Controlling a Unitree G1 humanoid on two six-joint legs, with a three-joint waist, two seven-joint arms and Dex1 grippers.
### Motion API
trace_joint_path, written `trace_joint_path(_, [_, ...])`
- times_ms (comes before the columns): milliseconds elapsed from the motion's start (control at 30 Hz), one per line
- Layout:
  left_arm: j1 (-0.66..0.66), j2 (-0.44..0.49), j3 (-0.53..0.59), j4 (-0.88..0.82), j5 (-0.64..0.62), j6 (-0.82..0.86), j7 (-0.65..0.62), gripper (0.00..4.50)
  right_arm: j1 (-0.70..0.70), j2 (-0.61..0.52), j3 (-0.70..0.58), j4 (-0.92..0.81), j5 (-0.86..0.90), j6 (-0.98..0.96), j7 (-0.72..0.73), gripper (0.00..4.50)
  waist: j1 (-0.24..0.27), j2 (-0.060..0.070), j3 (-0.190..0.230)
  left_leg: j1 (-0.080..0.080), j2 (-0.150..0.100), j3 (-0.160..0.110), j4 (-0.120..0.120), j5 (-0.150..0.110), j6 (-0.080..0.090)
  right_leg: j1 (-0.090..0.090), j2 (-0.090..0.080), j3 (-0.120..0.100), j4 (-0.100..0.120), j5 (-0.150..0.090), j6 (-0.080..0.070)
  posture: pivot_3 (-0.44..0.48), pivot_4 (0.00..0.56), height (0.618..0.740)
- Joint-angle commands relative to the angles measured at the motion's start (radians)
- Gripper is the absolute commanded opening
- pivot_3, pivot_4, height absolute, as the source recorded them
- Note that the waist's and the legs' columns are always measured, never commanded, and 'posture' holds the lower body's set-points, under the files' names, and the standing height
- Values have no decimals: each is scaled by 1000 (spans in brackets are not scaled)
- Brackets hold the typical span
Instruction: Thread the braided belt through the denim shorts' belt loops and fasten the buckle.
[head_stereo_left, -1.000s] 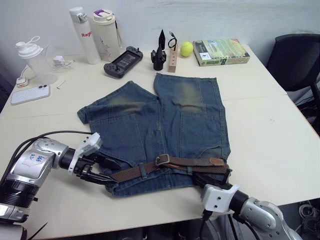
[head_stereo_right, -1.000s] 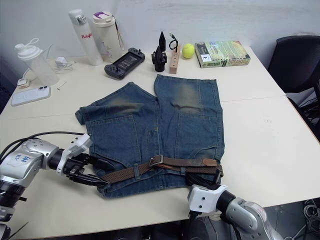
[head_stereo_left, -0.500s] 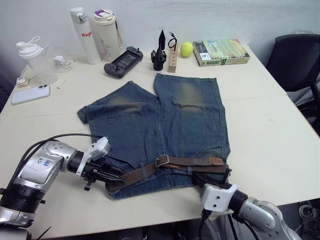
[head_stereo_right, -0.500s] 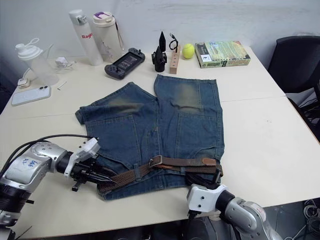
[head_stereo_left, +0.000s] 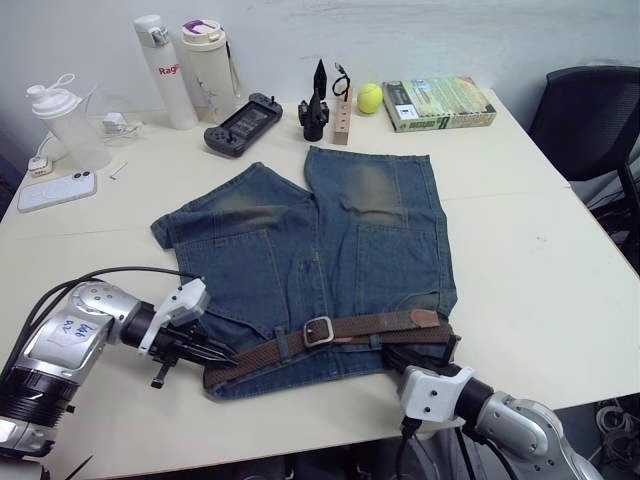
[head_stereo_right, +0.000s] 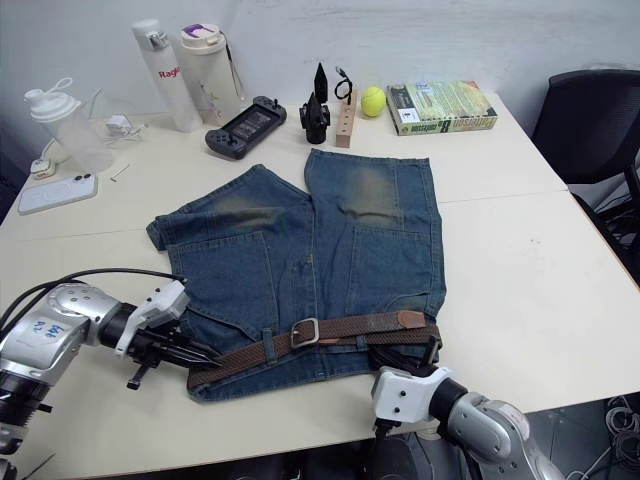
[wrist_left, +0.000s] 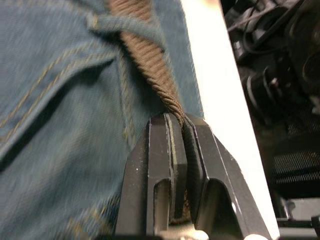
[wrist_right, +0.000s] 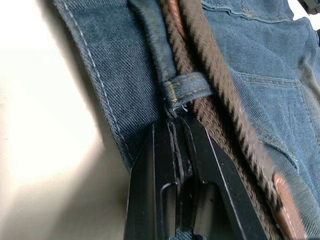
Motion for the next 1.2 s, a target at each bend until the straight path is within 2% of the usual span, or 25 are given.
trace_joint_path(33, [41,73,11,49,31,-61,-106,222,11,-2,-9,-24,-5,8,-1,0,1,0,0,0,0,0,0,0,0,0,0,0,0,0,0,0,150,724])
trace_joint_path(167, [51,95,-4,100,52,-131,-97,222,12,-2,-7,-23,-3,8,-5,0,1,0,0,0,1,1,0,0,-1,-2,0,1,3,-1,-2,0,150,724])
trace_joint_path(400, [36,49,-22,94,45,-163,-32,222,9,-7,-5,-17,-3,3,-3,0,1,0,0,0,0,4,0,0,-1,-4,0,3,9,-1,-2,0,150,724])
trace_joint_path(633, [61,-37,62,-4,19,-240,80,222,1,-16,-10,-25,15,7,14,0,5,-2,-1,0,0,4,1,0,-1,-4,0,4,9,-2,-2,0,150,724])
trace_joint_path(733, [115,-62,135,-75,-4,-255,141,1094,-10,-25,-12,-21,27,3,24,0,4,-2,-1,0,0,4,1,0,-1,-4,-1,4,9,-2,-2,0,150,724])
trace_joint_path(767, [130,-68,158,-96,-14,-254,157,1635,-12,-29,-12,-21,32,2,29,0,4,-2,-1,0,0,4,1,0,0,-4,-1,4,9,-2,-2,0,150,724])
trace_joint_path(867, [170,-81,232,-169,-55,-225,202,2818,-11,-42,-19,-29,62,18,58,0,4,-3,-1,0,0,3,1,0,-1,-4,-1,4,9,-2,-2,0,150,724])
trace_joint_path(1067, [295,-97,390,-351,-121,-174,298,2818,7,-107,-114,-103,188,75,154,0,4,-3,-1,0,0,3,1,0,0,-3,-1,3,8,-2,-1,0,150,724])
trace_joint_path(1200, [380,-139,465,-452,-146,-166,363,2818,42,-153,-213,-170,339,136,231,0,6,-3,-1,0,0,1,1,0,0,-2,-1,3,5,-1,-1,0,150,724])
